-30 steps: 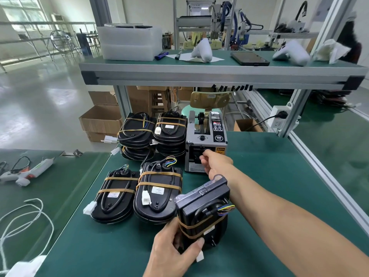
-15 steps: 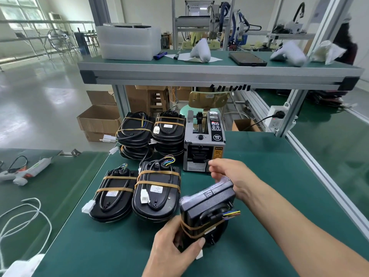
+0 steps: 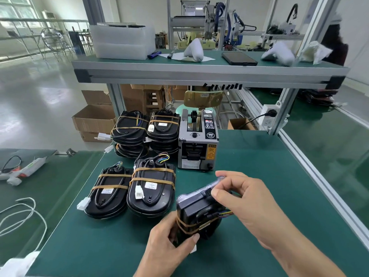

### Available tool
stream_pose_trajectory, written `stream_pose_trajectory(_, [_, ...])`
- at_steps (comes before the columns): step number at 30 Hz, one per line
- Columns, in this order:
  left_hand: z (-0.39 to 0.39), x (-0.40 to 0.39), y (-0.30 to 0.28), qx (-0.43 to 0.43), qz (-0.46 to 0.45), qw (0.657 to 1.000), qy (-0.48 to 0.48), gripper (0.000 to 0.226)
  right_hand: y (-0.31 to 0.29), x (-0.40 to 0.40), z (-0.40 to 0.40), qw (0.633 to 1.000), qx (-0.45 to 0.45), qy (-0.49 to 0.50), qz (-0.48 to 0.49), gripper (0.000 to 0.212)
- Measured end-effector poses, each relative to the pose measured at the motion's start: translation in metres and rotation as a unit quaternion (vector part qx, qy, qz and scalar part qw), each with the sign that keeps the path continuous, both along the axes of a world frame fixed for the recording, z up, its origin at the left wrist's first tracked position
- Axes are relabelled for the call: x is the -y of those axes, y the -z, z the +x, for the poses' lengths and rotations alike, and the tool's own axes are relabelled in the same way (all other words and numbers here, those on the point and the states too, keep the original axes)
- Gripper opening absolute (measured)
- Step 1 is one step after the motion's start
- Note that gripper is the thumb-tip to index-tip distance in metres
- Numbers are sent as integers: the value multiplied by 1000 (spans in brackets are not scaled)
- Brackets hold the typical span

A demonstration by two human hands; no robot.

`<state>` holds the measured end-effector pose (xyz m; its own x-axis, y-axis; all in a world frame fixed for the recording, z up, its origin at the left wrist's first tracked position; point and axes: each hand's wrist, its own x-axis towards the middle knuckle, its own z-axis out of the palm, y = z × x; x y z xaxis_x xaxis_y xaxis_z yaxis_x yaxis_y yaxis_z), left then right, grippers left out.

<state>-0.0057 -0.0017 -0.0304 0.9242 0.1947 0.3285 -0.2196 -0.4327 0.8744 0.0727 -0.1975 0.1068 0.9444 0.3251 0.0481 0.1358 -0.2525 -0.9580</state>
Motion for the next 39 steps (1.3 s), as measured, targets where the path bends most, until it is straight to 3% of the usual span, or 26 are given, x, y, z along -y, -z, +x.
stream_pose_trajectory(14, [1, 0, 2, -1, 2, 1000, -4, 48, 9, -5, 1, 999, 22, 33, -25, 2])
stream_pose_trajectory(39, [3, -2, 5, 23, 13, 1000, -6, 51, 2, -15, -10, 991, 53, 82, -89, 7])
